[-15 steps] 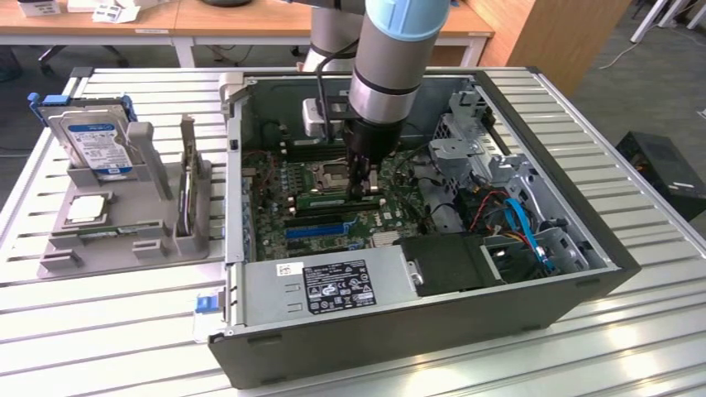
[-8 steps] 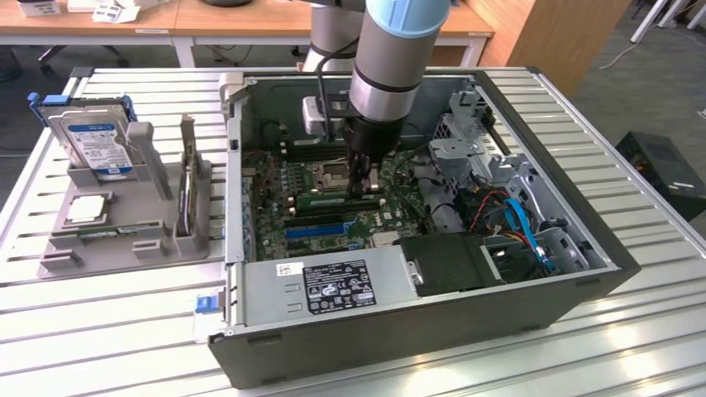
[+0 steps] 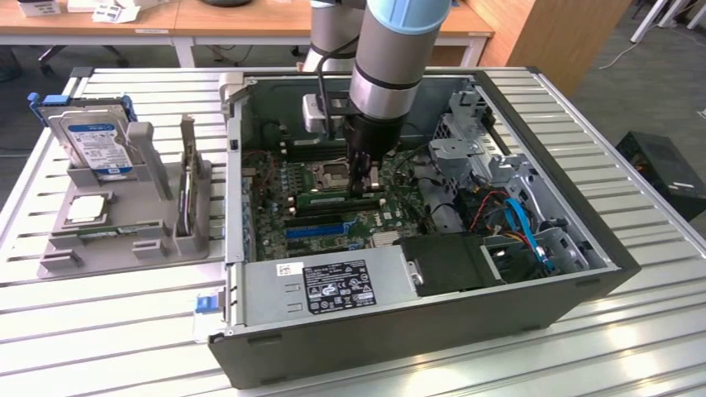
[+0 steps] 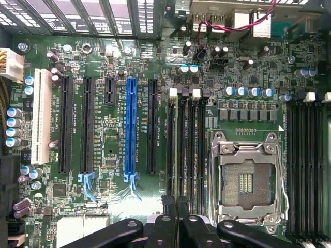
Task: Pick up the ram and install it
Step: 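Insert the ram into the slot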
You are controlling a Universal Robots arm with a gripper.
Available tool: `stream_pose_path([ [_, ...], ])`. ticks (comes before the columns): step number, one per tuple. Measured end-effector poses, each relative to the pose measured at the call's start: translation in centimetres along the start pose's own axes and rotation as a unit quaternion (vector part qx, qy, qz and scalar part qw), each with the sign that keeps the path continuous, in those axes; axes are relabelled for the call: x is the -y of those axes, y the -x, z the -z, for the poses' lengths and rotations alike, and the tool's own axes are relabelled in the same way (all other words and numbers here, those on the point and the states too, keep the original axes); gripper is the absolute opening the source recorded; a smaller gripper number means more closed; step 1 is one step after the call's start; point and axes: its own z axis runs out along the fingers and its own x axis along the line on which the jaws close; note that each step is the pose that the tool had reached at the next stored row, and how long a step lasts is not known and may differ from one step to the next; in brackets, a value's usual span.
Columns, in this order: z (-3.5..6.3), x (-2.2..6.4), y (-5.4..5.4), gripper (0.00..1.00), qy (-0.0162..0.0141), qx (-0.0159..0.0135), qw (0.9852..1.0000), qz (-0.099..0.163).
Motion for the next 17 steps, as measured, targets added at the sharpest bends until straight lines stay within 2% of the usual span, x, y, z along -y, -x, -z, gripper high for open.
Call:
stream_pose_path([
  [7, 0.01, 0.0, 0.0, 0.12, 0.0005, -0.0003, 1.0, 0.006],
  [17, 0.0, 0.01, 0.0, 0.12, 0.0001, 0.0, 1.0, 0.001],
])
